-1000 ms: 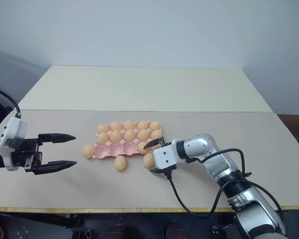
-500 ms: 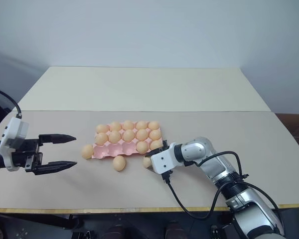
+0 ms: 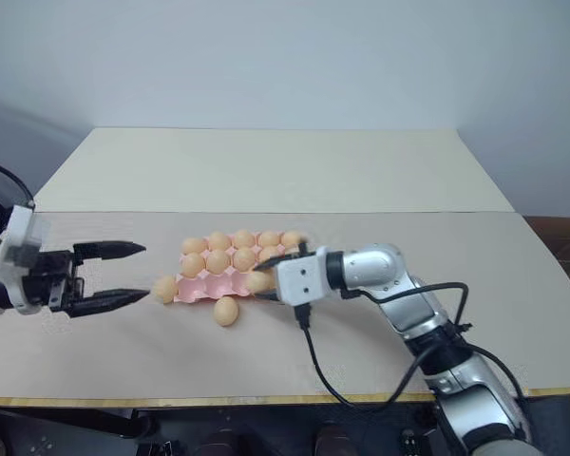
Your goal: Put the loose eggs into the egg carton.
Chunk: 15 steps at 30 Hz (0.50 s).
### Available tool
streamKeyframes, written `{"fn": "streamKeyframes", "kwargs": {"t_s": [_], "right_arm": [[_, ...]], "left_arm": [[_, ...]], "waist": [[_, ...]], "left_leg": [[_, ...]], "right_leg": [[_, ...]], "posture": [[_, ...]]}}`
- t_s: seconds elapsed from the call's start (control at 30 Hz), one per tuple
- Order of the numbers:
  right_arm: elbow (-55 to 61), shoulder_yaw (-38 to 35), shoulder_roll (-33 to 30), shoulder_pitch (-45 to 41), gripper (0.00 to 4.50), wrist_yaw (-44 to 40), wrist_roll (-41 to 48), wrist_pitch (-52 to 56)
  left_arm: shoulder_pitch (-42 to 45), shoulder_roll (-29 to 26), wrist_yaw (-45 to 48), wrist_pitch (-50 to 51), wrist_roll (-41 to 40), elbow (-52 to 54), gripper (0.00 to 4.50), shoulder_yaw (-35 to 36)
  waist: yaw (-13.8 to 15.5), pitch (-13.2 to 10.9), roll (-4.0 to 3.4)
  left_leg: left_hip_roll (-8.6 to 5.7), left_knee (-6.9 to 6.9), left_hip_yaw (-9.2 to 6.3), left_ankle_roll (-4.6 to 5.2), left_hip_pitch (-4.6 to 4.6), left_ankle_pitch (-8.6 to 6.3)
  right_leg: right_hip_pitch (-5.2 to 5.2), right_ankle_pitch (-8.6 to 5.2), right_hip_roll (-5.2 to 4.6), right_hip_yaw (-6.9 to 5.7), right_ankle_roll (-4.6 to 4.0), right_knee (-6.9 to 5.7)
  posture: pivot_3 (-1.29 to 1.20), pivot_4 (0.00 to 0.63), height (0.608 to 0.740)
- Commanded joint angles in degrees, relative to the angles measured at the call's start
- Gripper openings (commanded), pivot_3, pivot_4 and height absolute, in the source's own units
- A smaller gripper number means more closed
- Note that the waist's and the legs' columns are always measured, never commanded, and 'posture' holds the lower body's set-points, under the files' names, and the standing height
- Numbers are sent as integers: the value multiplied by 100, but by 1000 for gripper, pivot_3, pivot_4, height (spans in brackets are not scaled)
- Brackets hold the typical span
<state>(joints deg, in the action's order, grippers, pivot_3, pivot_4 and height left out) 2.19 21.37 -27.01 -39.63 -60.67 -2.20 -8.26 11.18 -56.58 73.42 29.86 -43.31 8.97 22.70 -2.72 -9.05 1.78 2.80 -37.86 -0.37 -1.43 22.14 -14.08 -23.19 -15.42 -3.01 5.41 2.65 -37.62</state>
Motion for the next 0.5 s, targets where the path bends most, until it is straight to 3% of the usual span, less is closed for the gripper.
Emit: {"fn": "streamKeyframes", "kwargs": {"t_s": [0.03,0.23,0.4,0.5], "right_arm": [[-590,136,368,-343,1867,474,-412,-128],[-1439,377,805,-684,1867,888,-987,-185],[-1250,395,728,-576,3292,585,-844,-118],[-935,279,760,-473,4413,518,-659,141]], "left_arm": [[173,33,-215,296,-404,93,4500,288],[22,-18,-185,286,-363,189,4500,354],[-133,-29,-190,278,-376,249,4500,445],[-182,-12,-161,179,-266,249,4500,393]], "waist": [[-1,0,0],[-3,-1,-1],[4,-1,-2],[3,-1,-2]], "left_leg": [[0,0,0,0,2,0],[-1,0,0,0,9,0],[-1,0,0,0,9,0],[-1,0,0,0,9,0]], "right_leg": [[-1,0,-1,0,0,2],[-8,0,-2,-1,-1,2],[-8,0,-2,-3,-1,2],[-7,0,-2,-3,-2,2]], "posture": [[0,150,740],[0,150,740],[0,150,740],[0,150,740]]}}
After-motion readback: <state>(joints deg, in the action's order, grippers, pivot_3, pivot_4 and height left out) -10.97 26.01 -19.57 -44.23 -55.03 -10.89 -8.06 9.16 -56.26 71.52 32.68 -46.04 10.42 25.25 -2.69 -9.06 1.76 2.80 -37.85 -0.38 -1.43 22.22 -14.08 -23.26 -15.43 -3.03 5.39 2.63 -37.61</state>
